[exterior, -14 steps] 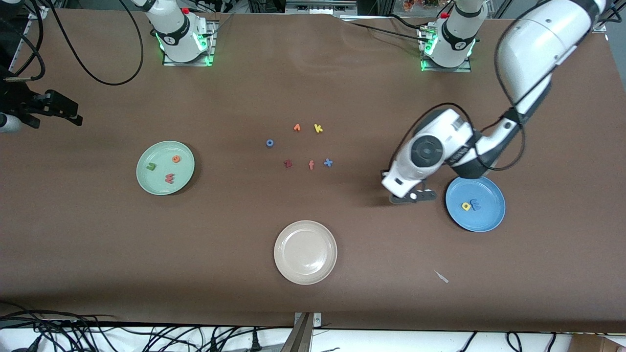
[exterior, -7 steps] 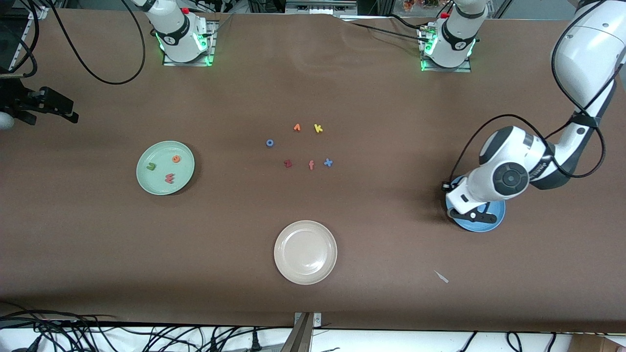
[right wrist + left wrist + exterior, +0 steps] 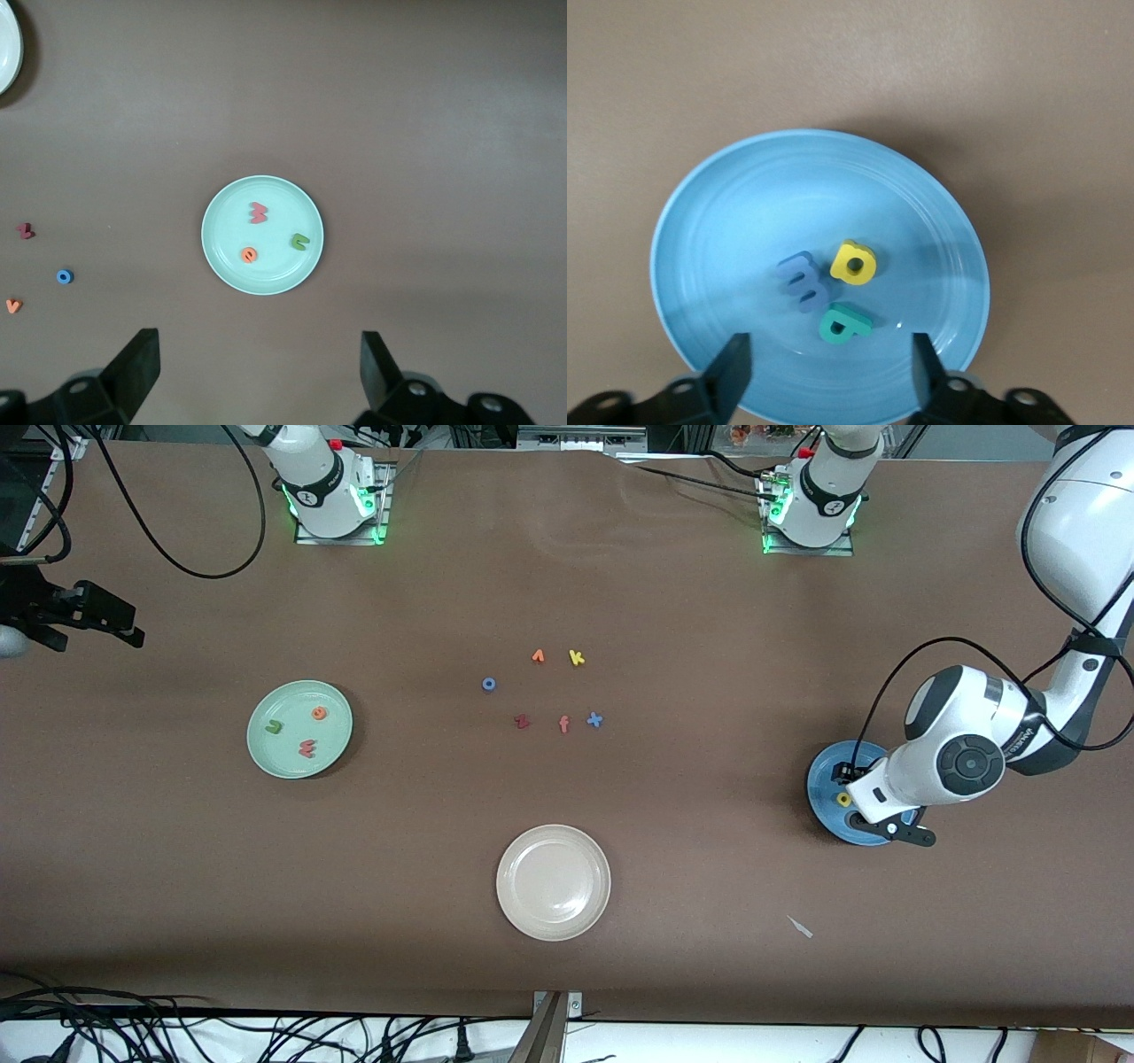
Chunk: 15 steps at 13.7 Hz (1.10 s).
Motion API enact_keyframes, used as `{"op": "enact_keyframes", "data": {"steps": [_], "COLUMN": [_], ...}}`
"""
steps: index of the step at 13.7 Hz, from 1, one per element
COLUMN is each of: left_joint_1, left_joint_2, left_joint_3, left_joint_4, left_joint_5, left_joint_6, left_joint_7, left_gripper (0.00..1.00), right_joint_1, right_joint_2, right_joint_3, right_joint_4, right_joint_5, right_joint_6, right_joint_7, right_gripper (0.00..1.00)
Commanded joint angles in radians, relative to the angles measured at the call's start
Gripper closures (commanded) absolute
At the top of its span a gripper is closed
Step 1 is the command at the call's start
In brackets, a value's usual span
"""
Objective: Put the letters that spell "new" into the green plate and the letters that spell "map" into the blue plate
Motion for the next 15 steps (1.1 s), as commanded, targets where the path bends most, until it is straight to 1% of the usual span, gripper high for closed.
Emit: {"op": "enact_keyframes", "data": {"steps": [1, 3, 5, 6, 7, 8, 9, 10, 11, 12, 13, 15], "left_joint_1": [0.016, 0.016, 0.017, 0.017, 0.019, 0.013, -0.007, -0.062, -0.119, -0.165, -0.211, -0.362], "left_joint_2": [-0.02, -0.045, -0.06, -0.063, -0.094, -0.15, -0.21, -0.261, -0.307, -0.336, -0.37, -0.442], "left_joint_3": [0.003, -0.005, -0.031, -0.029, -0.023, -0.01, 0.028, 0.082, 0.16, 0.208, 0.277, 0.454], "left_joint_4": [0.009, 0.023, 0.065, 0.079, 0.078, 0.067, 0.064, 0.063, 0.063, 0.066, 0.064, 0.064], "left_joint_5": [0.001, -0.011, -0.066, -0.094, -0.144, -0.198, -0.246, -0.279, -0.303, -0.345, -0.408, -0.529], "left_joint_6": [-0.025, -0.082, -0.171, -0.192, -0.197, -0.199, -0.213, -0.242, -0.274, -0.282, -0.282, -0.283], "left_joint_7": [0.027, 0.026, 0.02, 0.023, 0.024, 0.027, 0.027, 0.027, 0.032, 0.047, 0.049, 0.041], "left_gripper": [0.0, 0.0, 0.0, 0.0, 0.0, 0.0, 0.0, 0.0, 0.0, 0.0, 0.0, 0.0], "right_joint_1": [0.001, 0.001, -0.002, -0.004, -0.004, -0.003, -0.001, -0.001, 0.001, 0.005, 0.013, 0.013], "right_joint_2": [-0.001, -0.001, 0.001, 0.004, 0.004, 0.005, 0.004, 0.004, 0.004, 0.004, 0.004, 0.005], "right_joint_3": [0.002, 0.001, -0.009, -0.01, -0.009, -0.007, -0.003, -0.001, 0.001, 0.004, 0.013, 0.014], "right_joint_4": [0.016, 0.013, 0.01, 0.01, 0.008, 0.01, 0.008, 0.01, 0.01, 0.01, 0.014, 0.016], "right_joint_5": [0.0, 0.004, 0.005, 0.007, 0.007, 0.007, 0.007, 0.008, 0.008, 0.008, 0.007, 0.008], "right_joint_6": [-0.017, -0.018, -0.02, -0.02, -0.02, -0.02, -0.02, -0.02, -0.02, -0.02, -0.018, -0.018], "right_joint_7": [0.006, 0.01, 0.008, 0.005, 0.008, 0.008, 0.006, 0.005, 0.005, 0.009, 0.01, 0.01], "right_gripper": [0.0, 0.0, 0.0, 0.0, 0.0, 0.0, 0.0, 0.0, 0.0, 0.0, 0.0, 0.0]}}
